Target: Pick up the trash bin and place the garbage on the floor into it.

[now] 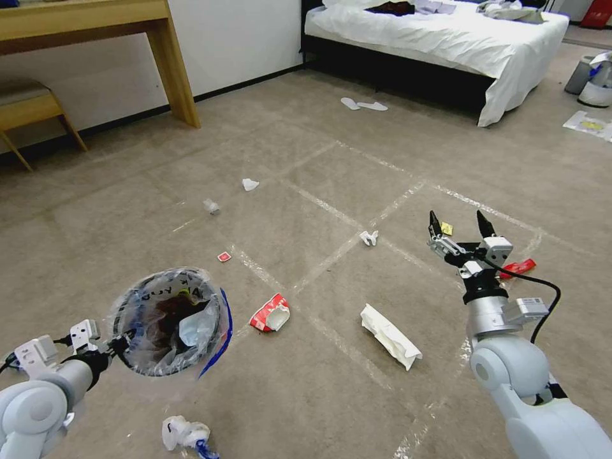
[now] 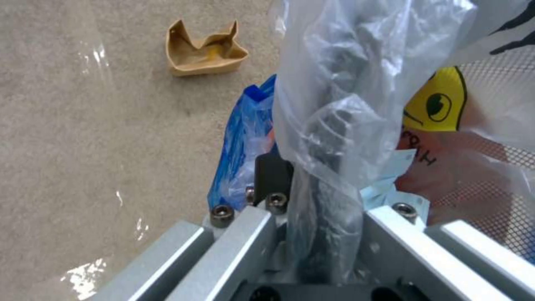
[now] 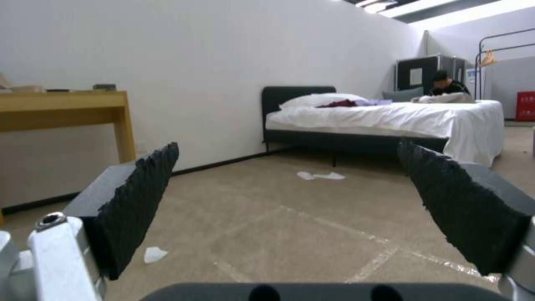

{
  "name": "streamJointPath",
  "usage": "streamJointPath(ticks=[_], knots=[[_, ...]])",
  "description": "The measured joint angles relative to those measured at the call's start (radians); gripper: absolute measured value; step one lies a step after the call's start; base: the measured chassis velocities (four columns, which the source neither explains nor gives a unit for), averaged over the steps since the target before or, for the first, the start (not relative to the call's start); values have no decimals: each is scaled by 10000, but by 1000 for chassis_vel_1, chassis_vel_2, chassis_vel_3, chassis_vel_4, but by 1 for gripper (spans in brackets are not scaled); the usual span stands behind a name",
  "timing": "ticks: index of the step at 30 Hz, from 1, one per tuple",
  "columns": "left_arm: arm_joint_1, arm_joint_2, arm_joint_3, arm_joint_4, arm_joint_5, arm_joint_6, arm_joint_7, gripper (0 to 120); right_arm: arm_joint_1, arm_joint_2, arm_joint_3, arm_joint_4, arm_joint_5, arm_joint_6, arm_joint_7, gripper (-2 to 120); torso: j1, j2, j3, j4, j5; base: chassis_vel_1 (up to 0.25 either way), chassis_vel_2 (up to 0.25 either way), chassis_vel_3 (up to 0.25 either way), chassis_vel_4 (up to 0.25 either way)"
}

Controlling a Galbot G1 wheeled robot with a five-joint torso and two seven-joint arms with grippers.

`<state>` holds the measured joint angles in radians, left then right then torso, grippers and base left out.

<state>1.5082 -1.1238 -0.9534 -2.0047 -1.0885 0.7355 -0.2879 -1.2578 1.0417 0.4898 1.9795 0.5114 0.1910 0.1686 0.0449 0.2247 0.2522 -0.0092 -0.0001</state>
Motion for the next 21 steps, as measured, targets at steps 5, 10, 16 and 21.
streamJointPath(ticks=[5, 10, 16, 21], knots=[[-8, -29, 24, 11, 22, 0, 2, 0, 34, 4, -34, -83, -11, -1, 0, 100, 0, -1, 0, 0, 0, 0, 0, 0, 0], [4, -40, 39, 12, 54, -2, 14, 0, 117, -45, -74, -206, -124, -105, 128, 100, 0, -1, 0, -1, 0, -63, 64, 52, -56], [62, -40, 42, -10, 105, -6, 24, 0, 274, -632, -459, -431, -70, -1581, 1419, 100, 1, -1, 0, 2, 1, -26, 22, 19, -23], [99, -59, 61, -25, 172, -14, 46, 0, -201, -1457, -958, 120, 1325, -4937, 3458, 100, -2, -1, -2, -2, 0, 0, 0, 0, 0]])
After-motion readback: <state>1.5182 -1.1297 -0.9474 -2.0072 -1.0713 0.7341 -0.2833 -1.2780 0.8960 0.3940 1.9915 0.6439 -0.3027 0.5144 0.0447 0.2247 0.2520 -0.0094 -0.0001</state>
